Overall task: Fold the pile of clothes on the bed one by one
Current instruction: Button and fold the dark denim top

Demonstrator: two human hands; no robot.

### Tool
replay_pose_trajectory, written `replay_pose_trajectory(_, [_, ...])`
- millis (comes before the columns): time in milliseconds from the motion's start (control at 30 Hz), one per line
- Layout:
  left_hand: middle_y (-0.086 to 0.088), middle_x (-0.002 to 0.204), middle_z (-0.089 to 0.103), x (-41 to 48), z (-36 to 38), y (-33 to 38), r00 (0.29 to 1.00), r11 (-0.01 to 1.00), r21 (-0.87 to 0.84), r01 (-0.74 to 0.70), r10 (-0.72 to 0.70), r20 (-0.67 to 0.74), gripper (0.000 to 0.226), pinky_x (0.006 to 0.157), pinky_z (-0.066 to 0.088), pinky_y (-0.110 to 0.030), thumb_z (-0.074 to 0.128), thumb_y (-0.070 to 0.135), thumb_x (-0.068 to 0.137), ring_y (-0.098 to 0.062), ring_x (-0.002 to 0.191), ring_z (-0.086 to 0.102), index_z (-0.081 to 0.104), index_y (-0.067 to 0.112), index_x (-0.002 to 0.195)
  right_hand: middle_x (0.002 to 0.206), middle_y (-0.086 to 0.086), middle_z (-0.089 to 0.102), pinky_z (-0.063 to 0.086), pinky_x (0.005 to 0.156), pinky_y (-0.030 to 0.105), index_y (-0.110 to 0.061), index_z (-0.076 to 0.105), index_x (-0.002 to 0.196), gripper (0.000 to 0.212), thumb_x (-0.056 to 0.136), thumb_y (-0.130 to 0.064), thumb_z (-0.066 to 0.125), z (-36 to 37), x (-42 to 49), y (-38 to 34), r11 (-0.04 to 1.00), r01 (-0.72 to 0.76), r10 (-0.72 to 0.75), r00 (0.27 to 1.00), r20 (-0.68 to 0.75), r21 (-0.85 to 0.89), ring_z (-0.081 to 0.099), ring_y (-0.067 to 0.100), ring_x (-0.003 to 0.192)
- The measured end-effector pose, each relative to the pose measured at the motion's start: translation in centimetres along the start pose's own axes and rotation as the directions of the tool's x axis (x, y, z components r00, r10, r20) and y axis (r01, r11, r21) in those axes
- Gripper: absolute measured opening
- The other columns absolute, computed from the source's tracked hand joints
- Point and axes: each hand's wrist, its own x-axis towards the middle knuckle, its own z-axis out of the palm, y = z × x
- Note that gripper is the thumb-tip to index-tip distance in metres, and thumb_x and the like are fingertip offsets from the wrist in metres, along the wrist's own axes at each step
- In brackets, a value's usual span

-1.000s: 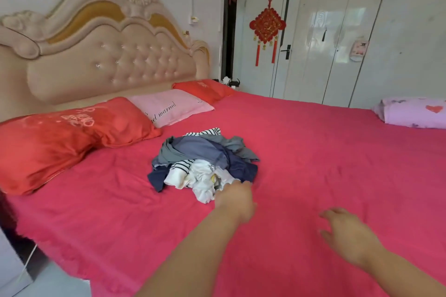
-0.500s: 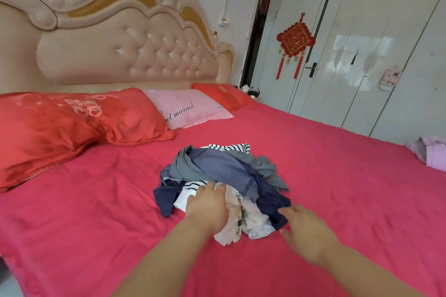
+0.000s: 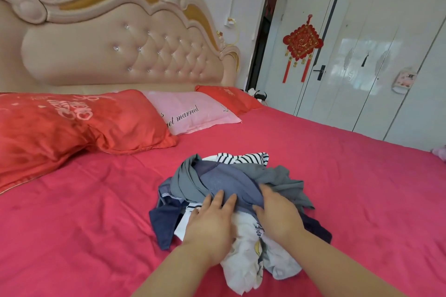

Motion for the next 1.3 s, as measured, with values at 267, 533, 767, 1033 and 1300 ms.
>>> replay_pose_trajectory(267, [0.001, 0.156, 0.007, -1.0, -3.9, 2.7, 0.951, 0.989, -0.124, -0.078, 0.036, -0.308, 0.060, 0.107, 0.032, -0.039, 0.036, 0.024, 0.098, -0.023, 0.139, 0.020, 0.004, 0.031, 0.148, 0.095, -0.001, 0.040, 0.040, 0.064, 0.032, -0.029, 0.050, 0.123, 0.033, 0.094, -0.019, 0.040, -7.9, -4.5, 0.7, 0.942, 0.265, -0.306, 0.932, -0.197, -0.207, 0.048, 0.024, 0.091])
replay_pose_trajectory(533, [0.003, 0.147, 0.034, -2.2, -9.2, 9.7, 0.918, 0.946, -0.209, -0.249, 0.161, -0.362, 0.060, 0.108, 0.030, -0.043, 0.052, 0.019, 0.091, -0.019, 0.136, 0.030, 0.026, 0.026, 0.145, 0.092, -0.003, 0.037, 0.026, 0.066, 0.026, -0.025, 0.061, 0.111, 0.027, 0.088, -0.022, 0.046, -22.4, -8.9, 0.8, 0.967, 0.187, -0.244, 0.869, -0.430, -0.173, 0.037, 0.013, 0.084])
replay_pose_trajectory(767, [-0.003, 0.141, 0.044, -4.5, -12.2, 17.3, 0.897, 0.829, -0.437, -0.350, 0.161, -0.412, 0.058, 0.101, 0.029, -0.027, 0.058, 0.018, 0.088, -0.023, 0.131, 0.038, 0.034, 0.015, 0.140, 0.093, -0.001, 0.040, 0.029, 0.067, 0.025, -0.023, 0.066, 0.110, 0.033, 0.089, -0.027, 0.042, -31.5, -13.8, 3.4, 0.970, 0.187, -0.243, 0.747, -0.619, -0.155, 0.047, 0.020, 0.089])
replay_pose_trajectory(1033, [0.004, 0.057, 0.036, -7.2, -17.5, 24.5, 0.770, 0.789, -0.461, -0.405, 0.023, -0.637, 0.043, 0.056, 0.013, -0.030, 0.059, 0.019, 0.087, -0.026, 0.066, 0.037, 0.028, 0.017, 0.058, 0.087, -0.006, 0.041, 0.040, 0.074, 0.031, -0.020, 0.064, 0.105, 0.065, 0.066, -0.055, 0.025, -40.2, -18.8, 6.5, 0.988, 0.103, -0.155, 0.640, -0.752, -0.116, 0.048, 0.019, 0.088])
replay_pose_trajectory(1300, [-0.004, 0.080, 0.061, -10.4, -20.4, 32.0, 0.733, 0.776, -0.295, -0.558, 0.294, -0.613, 0.020, 0.069, 0.040, -0.033, 0.063, 0.024, 0.083, -0.031, 0.083, 0.057, 0.044, 0.017, 0.085, 0.107, 0.013, 0.046, 0.034, 0.076, 0.035, -0.022, 0.063, 0.113, 0.030, 0.091, -0.014, 0.044, -45.6, -25.1, 10.8, 0.966, -0.160, -0.061, 0.624, -0.779, -0.204, 0.048, 0.033, 0.102])
